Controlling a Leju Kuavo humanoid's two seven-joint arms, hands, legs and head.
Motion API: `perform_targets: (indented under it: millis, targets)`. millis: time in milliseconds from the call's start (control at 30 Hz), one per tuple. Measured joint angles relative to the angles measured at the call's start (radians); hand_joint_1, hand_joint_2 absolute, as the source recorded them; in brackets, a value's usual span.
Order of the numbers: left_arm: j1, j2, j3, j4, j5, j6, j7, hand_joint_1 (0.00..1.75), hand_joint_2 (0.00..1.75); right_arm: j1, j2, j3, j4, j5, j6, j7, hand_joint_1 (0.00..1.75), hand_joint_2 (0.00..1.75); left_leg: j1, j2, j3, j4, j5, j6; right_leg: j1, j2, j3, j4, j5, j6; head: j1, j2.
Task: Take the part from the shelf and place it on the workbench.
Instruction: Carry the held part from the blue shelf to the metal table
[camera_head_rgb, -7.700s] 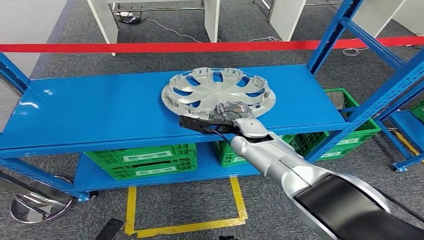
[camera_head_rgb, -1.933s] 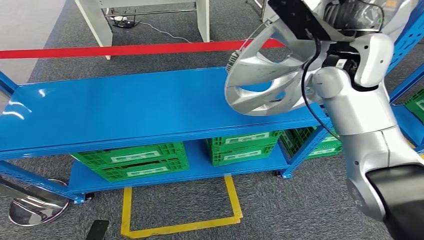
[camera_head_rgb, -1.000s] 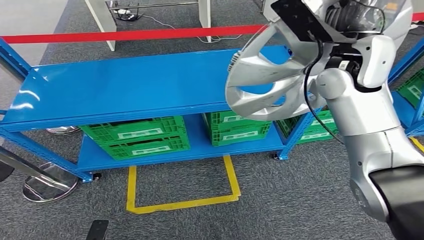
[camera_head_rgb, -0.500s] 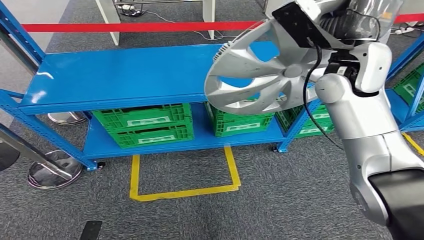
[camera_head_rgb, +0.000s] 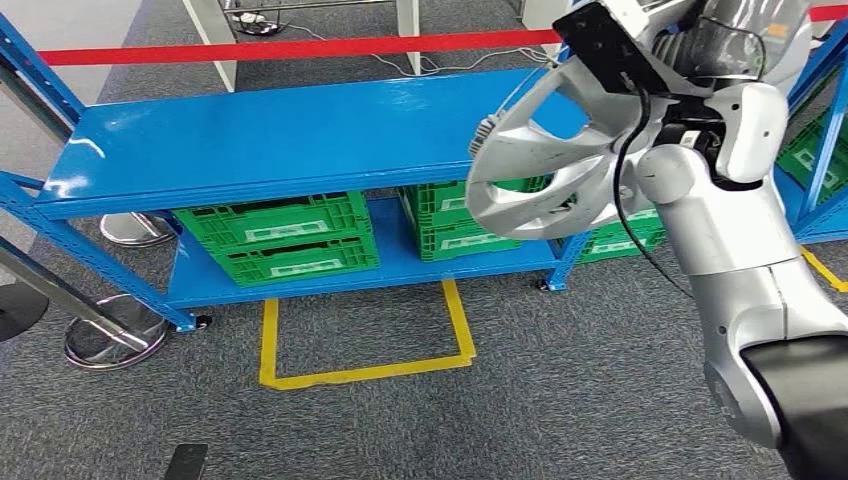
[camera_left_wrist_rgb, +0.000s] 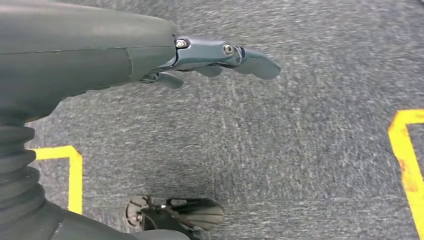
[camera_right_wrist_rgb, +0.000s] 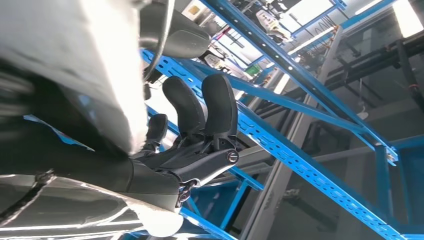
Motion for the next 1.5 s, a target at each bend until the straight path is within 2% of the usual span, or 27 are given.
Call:
perform_targets:
  millis: [67,200,233,300,333,400,433,467,500,567,633,733,767,833,900,933,967,1000,1100,1167,1233,1300,1333,1400,1433,1467,1500]
  targets:
    - [0.000,0.002,0.000,0.000,0.001,0.000,0.000,0.00,1.75,-0.002,0.000,-0.001,0.000,-0.001,0.000,0.000,1.75,1.75,-0.002,0.000,0.066,-0.106,0.029,0.009,0.000,0.000,-0.005,0.004,0.003,0.004,0.000,0.000]
    - [0.000,0.003,0.000,0.000,0.001,0.000,0.000,0.00,1.75,-0.004,0.000,-0.003,0.001,-0.001,0.001,0.000,1.75,1.75,-0.004,-0.001,0.090,-0.147,0.024,0.014,0.002,-0.001,-0.010,0.006,0.007,0.009,0.000,0.000]
    - [0.000,0.002,0.001,0.000,0.001,0.000,0.000,0.00,1.75,-0.006,-0.002,-0.005,0.001,-0.003,0.002,0.000,1.75,1.75,-0.004,0.000,0.092,-0.159,0.026,0.021,0.002,0.000,-0.018,0.009,0.007,0.018,0.001,0.000]
    - [0.000,0.002,0.001,0.000,0.001,0.001,0.000,0.00,1.75,-0.011,-0.006,-0.009,0.003,-0.007,0.006,0.000,1.75,1.75,-0.002,0.002,0.082,-0.174,0.042,0.039,0.001,0.001,-0.049,0.061,-0.029,0.038,0.003,0.000]
    - [0.000,0.002,0.002,0.000,0.001,0.002,0.000,0.00,1.75,-0.012,-0.009,-0.010,0.003,-0.009,0.009,0.000,1.75,1.75,0.000,0.003,0.073,-0.178,0.052,0.048,-0.001,0.001,-0.076,0.120,-0.064,0.046,0.004,0.000]
    - [0.001,0.002,0.004,0.000,0.001,0.003,0.000,0.00,1.75,-0.012,-0.012,-0.010,0.005,-0.010,0.013,0.000,1.75,1.75,0.000,0.004,0.058,-0.177,0.063,0.052,-0.002,0.001,-0.125,0.255,-0.130,0.053,0.005,0.000]
    - [0.001,0.002,0.005,0.000,0.001,0.003,0.000,0.00,1.75,-0.010,-0.014,-0.010,0.007,-0.010,0.014,0.000,1.75,1.75,0.000,0.004,0.051,-0.176,0.068,0.051,-0.003,0.001,-0.135,0.291,-0.141,0.056,0.005,0.000]
    - [0.002,0.001,0.006,0.000,0.002,0.003,0.000,0.00,1.75,-0.009,-0.015,-0.010,0.008,-0.010,0.015,0.000,1.75,1.75,0.000,0.003,0.044,-0.175,0.072,0.050,-0.004,0.001,-0.125,0.286,-0.133,0.057,0.005,0.000]
    - [0.003,0.000,0.007,0.000,0.002,0.003,0.000,0.00,1.75,-0.009,-0.015,-0.010,0.009,-0.011,0.015,0.000,1.75,1.75,0.000,0.003,0.040,-0.173,0.075,0.048,-0.005,0.001,-0.095,0.243,-0.110,0.057,0.005,0.000]
    - [0.002,0.000,0.008,0.000,0.002,0.003,0.000,0.00,1.75,-0.012,-0.015,-0.010,0.010,-0.011,0.015,-0.001,1.75,1.75,-0.001,0.002,0.031,-0.167,0.079,0.041,-0.006,0.001,-0.008,0.102,-0.061,0.056,0.005,0.000]
    - [0.001,0.000,0.008,0.000,0.002,0.003,0.000,0.00,1.75,-0.014,-0.015,-0.010,0.010,-0.011,0.015,-0.001,1.75,1.75,-0.005,0.002,0.019,-0.158,0.085,0.032,-0.004,0.002,0.038,0.018,-0.045,0.047,0.004,0.000]
    - [0.002,0.000,0.009,0.000,0.002,0.003,0.000,0.00,1.75,-0.012,-0.015,-0.010,0.011,-0.012,0.016,-0.001,1.75,1.75,-0.006,0.000,0.006,-0.153,0.093,0.015,-0.003,0.003,0.030,0.013,-0.039,0.026,0.005,0.000]
    - [0.003,0.001,0.009,0.000,0.002,0.003,0.000,0.00,1.75,-0.011,-0.015,-0.011,0.011,-0.012,0.017,-0.001,1.75,1.75,-0.005,0.000,0.000,-0.144,0.083,0.009,-0.004,0.002,0.027,0.012,-0.034,0.018,0.004,0.000]
    - [0.003,0.002,0.010,0.000,0.002,0.004,0.000,0.00,1.75,-0.013,-0.016,-0.010,0.011,-0.012,0.018,-0.001,1.75,1.75,-0.003,-0.001,-0.027,-0.071,0.025,0.000,-0.007,0.000,0.019,0.009,-0.023,0.002,0.001,0.000]
    - [0.003,0.001,0.010,0.000,0.002,0.004,0.001,0.00,1.75,-0.013,-0.016,-0.010,0.012,-0.013,0.018,-0.001,1.75,1.75,-0.002,-0.001,-0.072,0.062,-0.051,-0.005,-0.006,-0.001,0.008,0.009,-0.015,-0.004,-0.001,0.000]
    - [0.003,0.001,0.010,0.000,0.001,0.004,0.002,0.00,1.75,-0.013,-0.016,-0.009,0.012,-0.013,0.019,-0.001,1.75,1.75,-0.001,-0.001,-0.086,0.114,-0.074,-0.006,-0.004,0.000,0.002,0.010,-0.011,-0.005,-0.001,0.000]
    - [0.003,0.001,0.010,0.000,0.001,0.004,0.004,0.00,1.75,-0.013,-0.016,-0.009,0.013,-0.013,0.019,-0.001,1.75,1.75,-0.001,-0.001,-0.085,0.131,-0.077,-0.005,-0.003,0.000,-0.003,0.011,-0.007,-0.005,-0.001,0.000]
    - [0.003,0.001,0.010,0.000,0.001,0.004,0.006,0.00,1.75,-0.013,-0.016,-0.010,0.013,-0.013,0.020,-0.001,1.75,1.75,-0.001,-0.001,-0.065,0.109,-0.063,-0.002,-0.002,0.001,-0.008,0.012,-0.004,-0.003,-0.001,0.000]
    - [0.002,0.003,0.011,0.000,0.001,0.004,0.010,0.00,1.75,-0.014,-0.018,-0.012,0.014,-0.014,0.021,-0.001,1.75,1.75,-0.005,-0.001,0.049,-0.083,0.010,0.016,0.001,0.001,-0.017,0.015,0.005,0.004,0.000,0.000]
    - [0.000,0.004,0.011,0.000,0.000,0.005,0.010,0.00,1.75,-0.017,-0.020,-0.014,0.014,-0.015,0.021,-0.001,1.75,1.75,-0.010,-0.001,0.080,-0.150,0.021,0.025,0.001,0.000,-0.025,0.017,0.013,0.016,0.000,0.000]
    - [-0.001,0.003,0.011,0.000,-0.001,0.005,0.010,0.00,1.75,-0.018,-0.021,-0.014,0.014,-0.018,0.022,-0.001,1.75,1.75,-0.011,-0.001,0.077,-0.158,0.027,0.033,0.000,0.000,-0.032,0.015,0.021,0.029,0.000,0.000]
    - [-0.001,0.003,0.012,0.000,-0.001,0.006,0.010,0.00,1.75,-0.018,-0.024,-0.015,0.014,-0.021,0.022,-0.001,1.75,1.75,-0.007,0.002,0.072,-0.167,0.042,0.046,-0.001,0.000,-0.048,0.034,0.001,0.040,0.002,0.000]
    - [-0.003,0.003,0.012,0.000,-0.001,0.007,0.010,0.00,1.75,-0.019,-0.026,-0.015,0.015,-0.022,0.022,0.000,1.75,1.75,-0.005,0.003,0.067,-0.172,0.050,0.051,-0.002,0.001,-0.066,0.070,-0.026,0.045,0.003,0.000]
    - [-0.005,0.003,0.012,0.000,-0.001,0.008,0.010,0.00,1.75,-0.019,-0.030,-0.015,0.016,-0.022,0.023,0.000,1.75,1.75,-0.005,0.004,0.054,-0.172,0.061,0.058,-0.003,0.001,-0.114,0.196,-0.098,0.053,0.006,0.000]
    - [-0.004,0.002,0.012,0.000,-0.001,0.008,0.010,0.00,1.75,-0.018,-0.032,-0.014,0.017,-0.022,0.024,0.000,1.75,1.75,-0.005,0.004,0.046,-0.171,0.066,0.058,-0.003,0.001,-0.135,0.254,-0.123,0.056,0.005,0.000]
    - [-0.004,0.002,0.012,0.000,-0.002,0.008,0.010,0.00,1.75,-0.016,-0.033,-0.014,0.019,-0.023,0.026,0.000,1.75,1.75,-0.005,0.003,0.040,-0.169,0.070,0.057,-0.003,0.001,-0.143,0.287,-0.133,0.057,0.005,0.000]
    - [-0.003,0.002,0.012,0.000,-0.002,0.008,0.010,0.00,1.75,-0.015,-0.035,-0.014,0.020,-0.024,0.028,0.000,1.75,1.75,-0.005,0.003,0.034,-0.168,0.073,0.056,-0.003,0.001,-0.131,0.280,-0.124,0.057,0.006,0.000]
